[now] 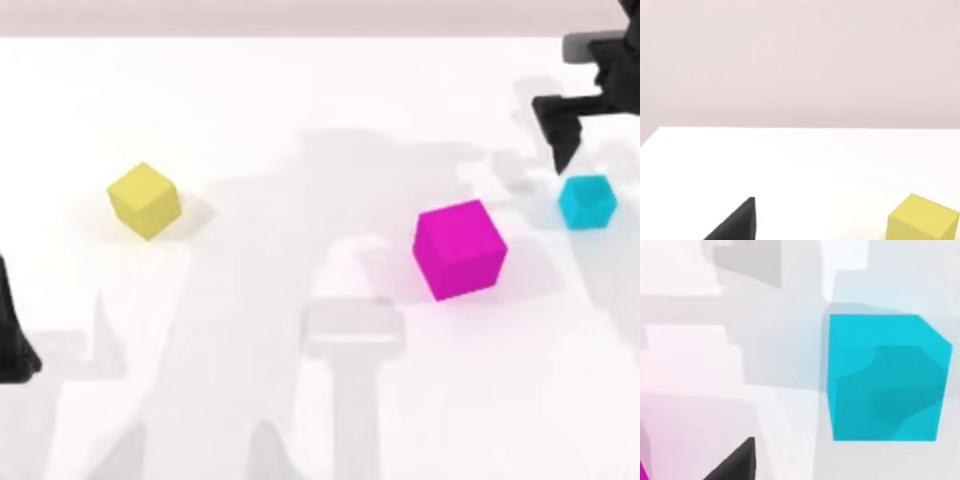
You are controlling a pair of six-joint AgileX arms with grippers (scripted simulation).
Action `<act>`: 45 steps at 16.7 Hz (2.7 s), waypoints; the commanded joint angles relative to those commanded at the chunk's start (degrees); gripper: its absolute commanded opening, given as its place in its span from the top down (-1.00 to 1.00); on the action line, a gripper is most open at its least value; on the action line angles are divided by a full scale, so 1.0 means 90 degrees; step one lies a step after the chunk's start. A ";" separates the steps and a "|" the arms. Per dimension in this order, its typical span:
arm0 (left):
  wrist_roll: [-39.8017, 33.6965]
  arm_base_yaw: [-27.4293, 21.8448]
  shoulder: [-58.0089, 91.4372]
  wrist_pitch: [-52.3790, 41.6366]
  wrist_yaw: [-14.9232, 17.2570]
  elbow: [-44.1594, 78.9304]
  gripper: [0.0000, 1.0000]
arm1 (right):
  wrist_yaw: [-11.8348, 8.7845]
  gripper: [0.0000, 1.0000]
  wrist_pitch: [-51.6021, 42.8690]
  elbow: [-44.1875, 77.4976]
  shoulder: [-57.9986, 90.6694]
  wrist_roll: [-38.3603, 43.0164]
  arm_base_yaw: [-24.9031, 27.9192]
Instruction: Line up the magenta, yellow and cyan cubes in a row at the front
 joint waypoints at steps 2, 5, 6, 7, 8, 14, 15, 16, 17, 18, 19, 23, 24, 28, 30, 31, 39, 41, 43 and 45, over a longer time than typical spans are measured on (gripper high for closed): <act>0.0000 0.0000 0.0000 0.0000 0.0000 0.0000 -1.00 | 0.0000 -1.00 0.0234 -0.0221 0.0046 -0.0010 0.0018; 0.0000 0.0000 0.0000 0.0000 0.0000 0.0000 -1.00 | 0.0002 -1.00 0.1055 -0.0810 0.0206 0.0003 0.0028; 0.0000 0.0000 0.0000 0.0000 0.0000 0.0000 -1.00 | 0.0002 -1.00 0.1361 -0.1025 0.0267 0.0007 0.0033; 0.0000 0.0000 0.0000 0.0000 0.0000 0.0000 -1.00 | 0.0003 -1.00 0.1608 -0.1220 0.0323 0.0012 0.0037; 0.0000 0.0000 0.0000 0.0000 0.0000 0.0000 -1.00 | 0.0004 -1.00 0.1787 -0.1377 0.0371 0.0015 0.0040; 0.0000 0.0000 0.0000 0.0000 0.0000 0.0000 -1.00 | 0.0004 -0.85 0.1942 -0.1519 0.0427 0.0019 0.0044; 0.0000 0.0000 0.0000 0.0000 0.0000 0.0000 -1.00 | 0.0004 -0.70 0.1942 -0.1519 0.0427 0.0019 0.0044; 0.0000 0.0000 0.0000 0.0000 0.0000 0.0000 -1.00 | 0.0004 -0.55 0.1942 -0.1519 0.0427 0.0019 0.0044; 0.0000 0.0000 0.0000 0.0000 0.0000 0.0000 -1.00 | 0.0004 -0.40 0.1942 -0.1519 0.0427 0.0019 0.0044; 0.0000 0.0000 0.0000 0.0000 0.0000 0.0000 -1.00 | 0.0004 -0.25 0.1942 -0.1519 0.0427 0.0019 0.0044; 0.0000 0.0000 0.0000 0.0000 0.0000 0.0000 -1.00 | 0.0004 -0.10 0.1942 -0.1519 0.0427 0.0019 0.0044; 0.0000 0.0000 0.0000 0.0000 0.0000 0.0000 -1.00 | 0.0004 0.51 0.1942 -0.1519 0.0427 0.0019 0.0044; 0.0000 0.0000 0.0000 0.0000 0.0000 0.0000 -1.00 | 0.0004 0.66 0.1942 -0.1519 0.0427 0.0019 0.0044; 0.0000 0.0000 0.0000 0.0000 0.0000 0.0000 -1.00 | 0.0004 1.00 0.1942 -0.1519 0.0427 0.0019 0.0044; 0.0000 0.0000 0.0000 0.0000 0.0000 0.0000 -1.00 | 0.0004 1.00 0.1942 -0.1519 0.0427 0.0019 0.0044; 0.0000 0.0000 0.0000 0.0000 0.0000 0.0000 -1.00 | 0.0004 1.00 0.1942 -0.1519 0.0427 0.0019 0.0044; 0.0000 0.0000 0.0000 0.0000 0.0000 0.0000 -1.00 | 0.0001 1.00 0.1414 -0.1036 0.0160 0.0020 0.0045; 0.0000 0.0000 0.0000 0.0000 0.0000 0.0000 -1.00 | 0.0000 1.00 0.0867 -0.0665 0.0071 0.0021 0.0057; 0.0000 0.0000 0.0000 0.0000 0.0000 0.0000 -1.00 | 0.0001 1.00 0.0471 -0.0341 -0.0022 0.0017 0.0072; 0.0000 0.0000 0.0000 0.0000 0.0000 0.0000 -1.00 | 0.0001 1.00 0.0345 -0.0223 -0.0075 0.0014 0.0079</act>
